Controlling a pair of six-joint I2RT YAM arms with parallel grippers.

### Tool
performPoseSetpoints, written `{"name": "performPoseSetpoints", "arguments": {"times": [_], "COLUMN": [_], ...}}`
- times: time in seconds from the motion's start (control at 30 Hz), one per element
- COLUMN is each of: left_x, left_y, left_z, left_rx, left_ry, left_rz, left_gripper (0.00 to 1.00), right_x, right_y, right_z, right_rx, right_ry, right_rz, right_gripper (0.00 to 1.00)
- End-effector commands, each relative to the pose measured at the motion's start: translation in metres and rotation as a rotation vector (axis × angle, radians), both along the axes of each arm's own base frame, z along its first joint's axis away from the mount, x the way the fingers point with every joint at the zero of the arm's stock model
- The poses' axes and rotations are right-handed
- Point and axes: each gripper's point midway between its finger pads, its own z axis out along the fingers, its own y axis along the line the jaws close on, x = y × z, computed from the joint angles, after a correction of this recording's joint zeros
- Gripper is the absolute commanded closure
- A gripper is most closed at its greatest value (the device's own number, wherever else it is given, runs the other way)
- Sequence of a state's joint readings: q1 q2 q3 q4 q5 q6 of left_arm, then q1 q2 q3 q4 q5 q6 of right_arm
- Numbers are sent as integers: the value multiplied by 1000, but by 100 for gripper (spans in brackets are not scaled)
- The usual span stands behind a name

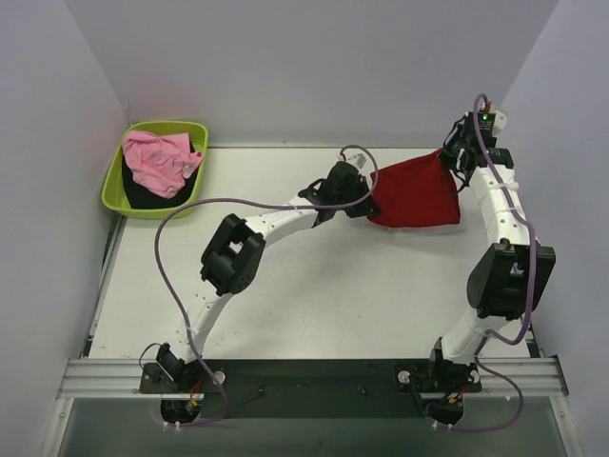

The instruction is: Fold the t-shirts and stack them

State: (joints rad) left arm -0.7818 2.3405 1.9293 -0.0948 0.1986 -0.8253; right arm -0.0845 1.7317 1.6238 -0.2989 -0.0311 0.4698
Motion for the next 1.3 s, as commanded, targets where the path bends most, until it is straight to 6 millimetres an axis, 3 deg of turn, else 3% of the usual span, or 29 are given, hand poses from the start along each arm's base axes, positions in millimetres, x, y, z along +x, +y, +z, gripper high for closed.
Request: {"name": "performPoseSetpoints", "arguments": {"times": [0.0,0.27,0.73,0.97,1.27], "left_x": [1,3,-8,-7,-3], "left_y": [-29,-51,-82,-87,-78], "left_z": [22,1,5,-22,-42], "left_rx": [-89,-92,-150,-116,-51], "left_ry": [-74,-76,-67,-39,-42], "left_rz": [-84,-116,-135,-130,-111], "left_gripper": [100,100,100,100,100], "right_x": [5,19,40,42,46], "right_y": [-32,-43,-53,-62,-67], "right_z": [9,-7,-26,-42,-38], "right_rx": [-139,-187,-218,-235,-255], "right_ry": [-72,-84,-75,-45,-87], "right_rz": [-93,-120,-156,-198,-231], "right_gripper": [100,100,100,100,100]}}
